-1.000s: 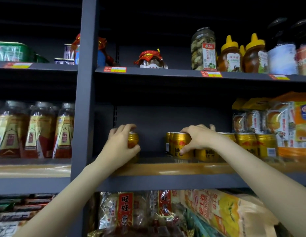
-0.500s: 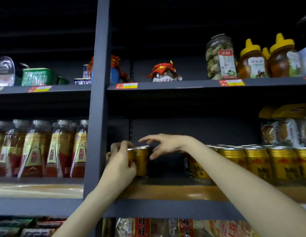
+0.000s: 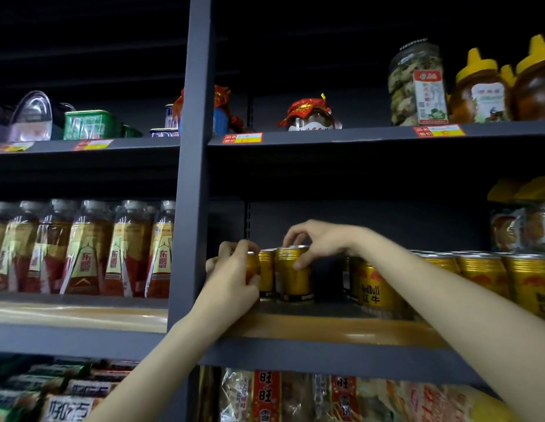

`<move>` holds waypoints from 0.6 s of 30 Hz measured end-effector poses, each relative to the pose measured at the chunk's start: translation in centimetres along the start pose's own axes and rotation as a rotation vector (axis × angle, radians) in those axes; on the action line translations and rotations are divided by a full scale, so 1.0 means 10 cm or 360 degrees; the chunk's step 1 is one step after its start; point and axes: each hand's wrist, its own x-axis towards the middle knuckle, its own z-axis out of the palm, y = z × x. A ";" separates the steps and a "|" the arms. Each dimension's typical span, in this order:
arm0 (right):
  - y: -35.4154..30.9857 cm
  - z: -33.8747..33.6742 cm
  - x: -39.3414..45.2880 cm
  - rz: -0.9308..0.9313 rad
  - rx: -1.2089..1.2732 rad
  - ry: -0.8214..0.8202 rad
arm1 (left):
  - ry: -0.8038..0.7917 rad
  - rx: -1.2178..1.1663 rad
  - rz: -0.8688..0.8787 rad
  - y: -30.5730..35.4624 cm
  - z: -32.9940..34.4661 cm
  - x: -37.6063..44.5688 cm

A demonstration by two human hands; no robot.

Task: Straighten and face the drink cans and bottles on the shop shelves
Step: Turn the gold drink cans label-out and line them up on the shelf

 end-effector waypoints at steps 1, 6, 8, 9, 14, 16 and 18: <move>0.05 -0.04 -0.03 0.0039 -0.0018 0.0028 | -0.0005 -0.0011 0.0011 0.00 0.00 0.01; 0.21 -0.15 -0.12 0.0172 -0.0129 0.0064 | -0.0012 -0.0067 0.0037 -0.02 0.02 0.03; 0.24 -0.16 -0.13 0.0216 -0.0157 0.0066 | -0.0003 -0.0069 0.0047 -0.03 0.02 0.03; 0.26 -0.15 -0.12 0.0240 -0.0167 0.0070 | 0.0000 -0.0068 0.0050 -0.04 0.03 0.04; 0.28 -0.11 -0.13 0.0346 -0.0271 0.0057 | 0.0022 -0.0082 0.0065 -0.06 0.05 0.05; 0.27 -0.10 -0.14 0.0365 -0.0335 0.0046 | 0.0037 -0.0089 0.0070 -0.07 0.06 0.05; 0.27 -0.09 -0.14 0.0355 -0.0448 0.0073 | 0.0041 -0.0103 0.0080 -0.07 0.05 0.05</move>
